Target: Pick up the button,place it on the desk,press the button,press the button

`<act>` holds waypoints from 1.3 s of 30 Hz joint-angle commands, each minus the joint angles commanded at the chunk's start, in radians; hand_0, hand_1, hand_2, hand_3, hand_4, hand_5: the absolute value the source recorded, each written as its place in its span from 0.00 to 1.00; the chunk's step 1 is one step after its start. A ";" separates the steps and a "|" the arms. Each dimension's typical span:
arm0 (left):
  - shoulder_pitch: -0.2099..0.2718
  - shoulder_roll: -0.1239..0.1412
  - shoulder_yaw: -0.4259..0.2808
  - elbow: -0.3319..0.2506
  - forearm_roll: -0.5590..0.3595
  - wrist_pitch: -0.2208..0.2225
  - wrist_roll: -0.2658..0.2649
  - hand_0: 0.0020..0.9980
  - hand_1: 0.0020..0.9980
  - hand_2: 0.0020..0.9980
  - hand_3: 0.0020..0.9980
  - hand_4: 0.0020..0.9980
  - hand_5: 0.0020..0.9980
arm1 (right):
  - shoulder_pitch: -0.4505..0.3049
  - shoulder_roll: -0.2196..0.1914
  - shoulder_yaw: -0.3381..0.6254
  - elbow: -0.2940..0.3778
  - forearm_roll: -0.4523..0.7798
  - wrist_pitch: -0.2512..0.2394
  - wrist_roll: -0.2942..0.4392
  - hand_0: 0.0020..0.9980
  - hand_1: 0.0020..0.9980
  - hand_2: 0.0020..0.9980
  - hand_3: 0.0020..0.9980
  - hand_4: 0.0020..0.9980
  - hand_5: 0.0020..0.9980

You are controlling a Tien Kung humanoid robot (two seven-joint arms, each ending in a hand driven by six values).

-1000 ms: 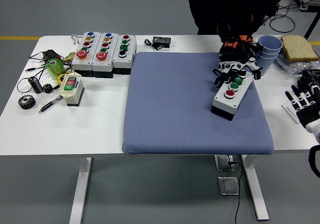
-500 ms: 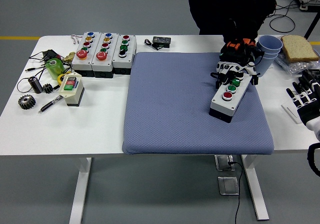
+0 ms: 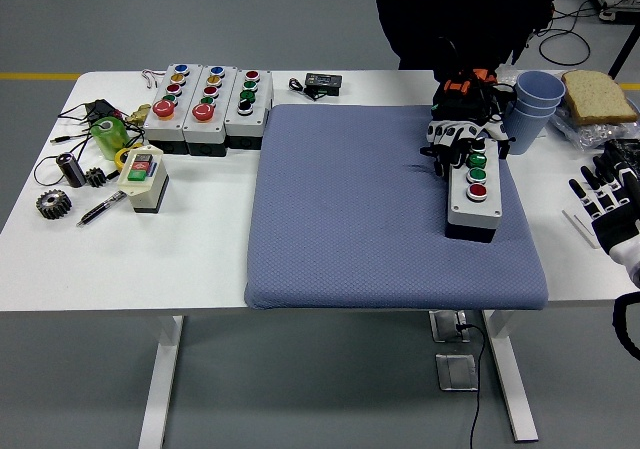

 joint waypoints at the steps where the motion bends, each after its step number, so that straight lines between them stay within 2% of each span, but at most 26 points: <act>1: 0.001 0.000 0.001 0.000 0.001 0.000 0.000 0.63 0.67 0.69 0.60 0.34 0.65 | 0.000 0.000 -0.001 0.000 -0.004 0.003 0.000 0.71 0.65 0.70 0.67 0.74 0.25; 14: -0.001 0.001 0.006 0.000 -0.001 0.000 -0.001 0.63 0.67 0.69 0.60 0.34 0.65 | -0.002 0.003 0.016 0.000 -0.029 0.009 -0.006 0.72 0.66 0.70 0.68 0.77 0.24; 28: -0.011 0.000 0.006 0.000 0.005 -0.002 0.002 0.63 0.67 0.69 0.60 0.34 0.65 | -0.007 -0.001 0.021 0.013 -0.040 0.036 0.002 0.72 0.67 0.71 0.69 0.78 0.25; 31: -0.012 0.000 0.009 0.000 -0.003 -0.002 0.000 0.63 0.67 0.69 0.60 0.34 0.65 | -0.007 -0.002 0.024 0.015 -0.044 0.040 0.003 0.73 0.67 0.71 0.70 0.81 0.28; 34: -0.013 0.002 0.007 0.000 0.001 -0.002 0.001 0.63 0.67 0.69 0.60 0.34 0.65 | -0.008 -0.002 0.030 0.019 -0.062 0.059 0.013 0.73 0.67 0.71 0.70 0.81 0.28; 39: -0.016 0.003 -0.015 0.000 0.023 -0.003 0.005 0.63 0.67 0.69 0.60 0.34 0.65 | -0.004 0.002 0.040 0.027 -0.088 0.069 0.018 0.73 0.67 0.72 0.72 0.83 0.27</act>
